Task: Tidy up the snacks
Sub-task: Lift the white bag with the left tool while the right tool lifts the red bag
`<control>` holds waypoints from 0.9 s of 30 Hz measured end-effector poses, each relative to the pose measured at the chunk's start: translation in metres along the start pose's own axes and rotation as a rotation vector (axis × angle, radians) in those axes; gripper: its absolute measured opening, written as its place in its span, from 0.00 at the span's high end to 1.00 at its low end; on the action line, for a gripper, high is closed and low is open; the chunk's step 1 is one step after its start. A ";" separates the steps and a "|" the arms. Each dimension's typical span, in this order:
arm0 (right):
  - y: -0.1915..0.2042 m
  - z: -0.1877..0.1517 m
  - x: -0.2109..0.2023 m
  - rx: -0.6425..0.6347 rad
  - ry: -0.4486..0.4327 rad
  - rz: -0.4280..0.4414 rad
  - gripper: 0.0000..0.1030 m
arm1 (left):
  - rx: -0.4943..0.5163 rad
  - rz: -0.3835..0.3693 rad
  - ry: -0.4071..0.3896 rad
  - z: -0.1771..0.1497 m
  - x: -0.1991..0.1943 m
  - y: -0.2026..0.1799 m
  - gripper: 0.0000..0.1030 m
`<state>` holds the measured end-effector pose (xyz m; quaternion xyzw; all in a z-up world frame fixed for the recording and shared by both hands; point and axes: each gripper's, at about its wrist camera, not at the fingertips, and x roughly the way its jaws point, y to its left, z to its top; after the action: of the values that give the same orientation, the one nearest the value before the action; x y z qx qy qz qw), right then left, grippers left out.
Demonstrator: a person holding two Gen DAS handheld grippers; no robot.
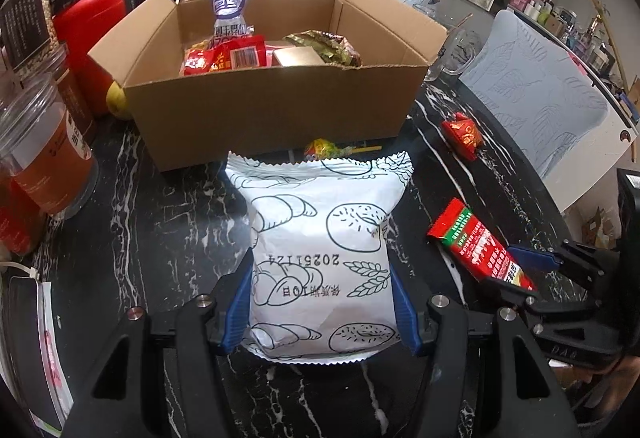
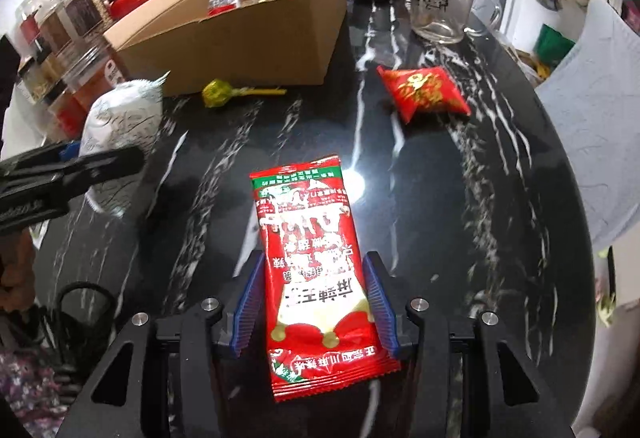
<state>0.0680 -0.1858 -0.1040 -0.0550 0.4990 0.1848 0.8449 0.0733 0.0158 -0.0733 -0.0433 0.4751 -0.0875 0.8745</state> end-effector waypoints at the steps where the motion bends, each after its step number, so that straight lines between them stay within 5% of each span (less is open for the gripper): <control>1: 0.004 -0.001 0.001 -0.019 0.001 -0.032 0.46 | 0.000 0.000 0.003 -0.001 0.001 0.001 0.42; 11: 0.012 0.001 0.009 -0.069 -0.027 -0.077 0.31 | -0.007 -0.016 0.020 -0.009 0.003 0.007 0.42; 12: 0.013 0.000 0.008 -0.074 -0.038 -0.072 0.33 | -0.008 -0.016 0.020 -0.009 0.002 0.008 0.42; 13: 0.012 -0.001 0.005 -0.070 -0.070 -0.072 0.52 | -0.009 -0.015 0.019 -0.009 0.002 0.010 0.42; 27: 0.018 -0.008 -0.004 0.023 -0.122 -0.015 0.57 | 0.008 -0.033 -0.014 -0.008 -0.010 0.013 0.43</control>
<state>0.0534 -0.1723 -0.1028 -0.0375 0.4481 0.1759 0.8757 0.0629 0.0304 -0.0718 -0.0482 0.4680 -0.1035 0.8763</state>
